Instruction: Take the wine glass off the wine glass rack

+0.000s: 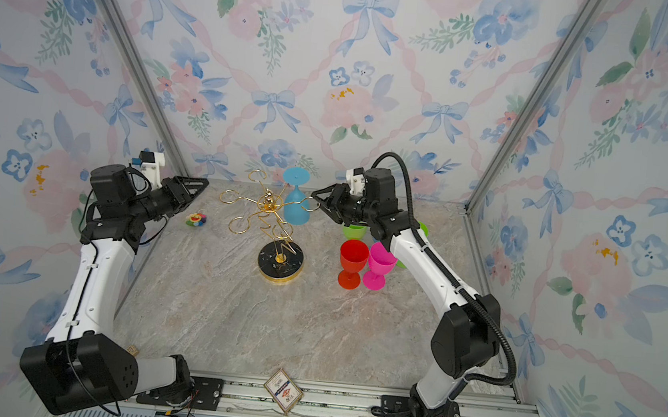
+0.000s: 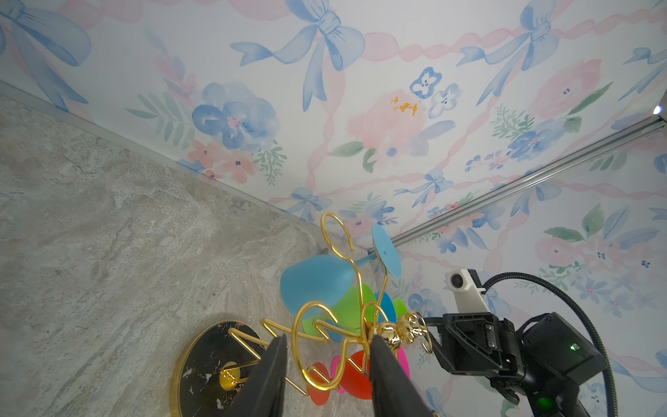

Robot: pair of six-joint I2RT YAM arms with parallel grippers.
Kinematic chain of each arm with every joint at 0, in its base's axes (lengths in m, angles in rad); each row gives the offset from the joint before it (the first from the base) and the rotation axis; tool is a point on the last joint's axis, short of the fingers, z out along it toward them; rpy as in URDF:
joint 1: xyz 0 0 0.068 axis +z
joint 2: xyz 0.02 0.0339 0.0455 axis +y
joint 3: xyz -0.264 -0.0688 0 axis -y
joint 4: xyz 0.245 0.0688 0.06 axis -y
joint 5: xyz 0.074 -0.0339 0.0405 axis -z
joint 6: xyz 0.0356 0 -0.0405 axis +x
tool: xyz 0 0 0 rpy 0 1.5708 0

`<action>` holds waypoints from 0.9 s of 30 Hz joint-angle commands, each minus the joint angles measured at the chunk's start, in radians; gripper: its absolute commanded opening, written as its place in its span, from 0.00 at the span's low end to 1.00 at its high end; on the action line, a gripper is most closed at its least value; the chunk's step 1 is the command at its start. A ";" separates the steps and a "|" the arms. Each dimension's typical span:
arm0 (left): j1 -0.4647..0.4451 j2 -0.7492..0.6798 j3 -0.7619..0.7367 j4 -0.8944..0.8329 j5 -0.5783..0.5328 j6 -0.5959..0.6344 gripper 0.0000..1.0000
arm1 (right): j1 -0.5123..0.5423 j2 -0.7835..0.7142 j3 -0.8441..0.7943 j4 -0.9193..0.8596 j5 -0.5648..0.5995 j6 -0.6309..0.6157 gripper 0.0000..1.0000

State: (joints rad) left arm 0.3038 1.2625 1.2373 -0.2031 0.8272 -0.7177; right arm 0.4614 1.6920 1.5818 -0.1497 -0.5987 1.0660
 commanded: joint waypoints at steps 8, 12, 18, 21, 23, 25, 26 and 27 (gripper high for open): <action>-0.002 -0.083 -0.068 0.018 -0.015 0.049 0.62 | -0.116 0.070 0.146 -0.086 -0.110 -0.124 0.53; -0.002 -0.121 -0.097 0.017 -0.038 0.071 0.75 | -0.125 0.157 0.242 -0.080 -0.157 -0.113 0.49; -0.002 -0.180 -0.130 0.018 -0.071 0.093 0.88 | -0.118 0.276 0.351 -0.064 -0.180 -0.077 0.45; -0.002 -0.205 -0.138 0.018 -0.083 0.091 0.89 | -0.108 0.330 0.402 -0.049 -0.188 -0.058 0.44; -0.002 -0.220 -0.143 0.018 -0.088 0.089 0.89 | -0.100 0.359 0.426 -0.022 -0.220 -0.036 0.44; -0.002 -0.237 -0.146 0.018 -0.095 0.090 0.90 | -0.093 0.385 0.445 0.017 -0.237 -0.005 0.44; -0.002 -0.243 -0.149 0.017 -0.097 0.091 0.90 | -0.089 0.394 0.452 0.035 -0.241 0.009 0.43; -0.002 -0.251 -0.151 0.017 -0.098 0.093 0.90 | -0.086 0.403 0.458 0.049 -0.246 0.021 0.42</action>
State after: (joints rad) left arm 0.3038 1.0332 1.1015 -0.2028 0.7429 -0.6529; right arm 0.3553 2.0800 1.9873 -0.1761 -0.7933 1.0386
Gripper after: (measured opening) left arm 0.901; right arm 0.427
